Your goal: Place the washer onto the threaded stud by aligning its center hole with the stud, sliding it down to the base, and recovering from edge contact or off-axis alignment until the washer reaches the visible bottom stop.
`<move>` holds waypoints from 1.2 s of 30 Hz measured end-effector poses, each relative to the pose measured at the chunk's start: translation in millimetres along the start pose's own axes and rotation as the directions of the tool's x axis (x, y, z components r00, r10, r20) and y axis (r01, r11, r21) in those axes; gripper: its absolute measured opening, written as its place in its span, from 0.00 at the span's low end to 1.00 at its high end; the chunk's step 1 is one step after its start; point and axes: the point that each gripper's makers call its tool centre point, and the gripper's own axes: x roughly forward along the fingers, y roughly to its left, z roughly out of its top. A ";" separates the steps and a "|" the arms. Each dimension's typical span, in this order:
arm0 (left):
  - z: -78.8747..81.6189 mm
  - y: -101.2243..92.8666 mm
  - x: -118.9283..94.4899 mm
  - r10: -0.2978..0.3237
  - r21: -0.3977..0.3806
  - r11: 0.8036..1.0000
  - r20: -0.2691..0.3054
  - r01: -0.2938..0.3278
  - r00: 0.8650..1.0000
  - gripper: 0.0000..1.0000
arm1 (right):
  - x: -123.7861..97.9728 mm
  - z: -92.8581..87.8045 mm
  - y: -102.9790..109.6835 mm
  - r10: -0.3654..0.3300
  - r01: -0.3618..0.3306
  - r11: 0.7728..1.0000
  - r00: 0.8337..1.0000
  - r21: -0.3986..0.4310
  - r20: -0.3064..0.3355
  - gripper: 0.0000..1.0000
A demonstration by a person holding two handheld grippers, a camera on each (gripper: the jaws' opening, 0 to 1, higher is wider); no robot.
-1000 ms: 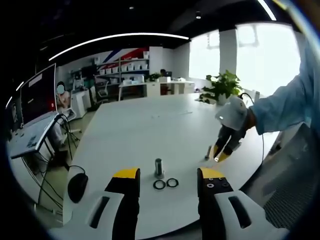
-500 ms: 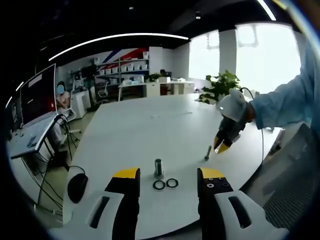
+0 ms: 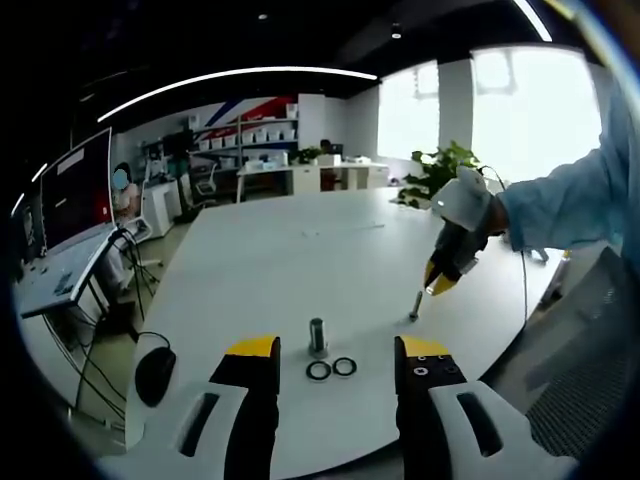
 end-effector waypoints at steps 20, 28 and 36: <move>0.9 0.3 -0.1 0.002 -0.005 1.000 0.007 -0.002 1.000 0.44 | 3.8 17.4 3.7 0.001 0.000 0.999 1.000 -0.035 0.010 0.14; 0.9 0.5 -0.1 0.002 -0.005 1.000 0.007 -0.002 1.000 0.44 | 8.0 14.8 3.1 0.004 -0.004 0.999 1.000 -0.045 -0.011 0.14; 0.0 0.4 0.1 0.000 -0.005 1.000 0.002 0.000 1.000 0.44 | 10.5 15.0 4.3 0.007 -0.008 0.999 1.000 -0.051 -0.019 0.14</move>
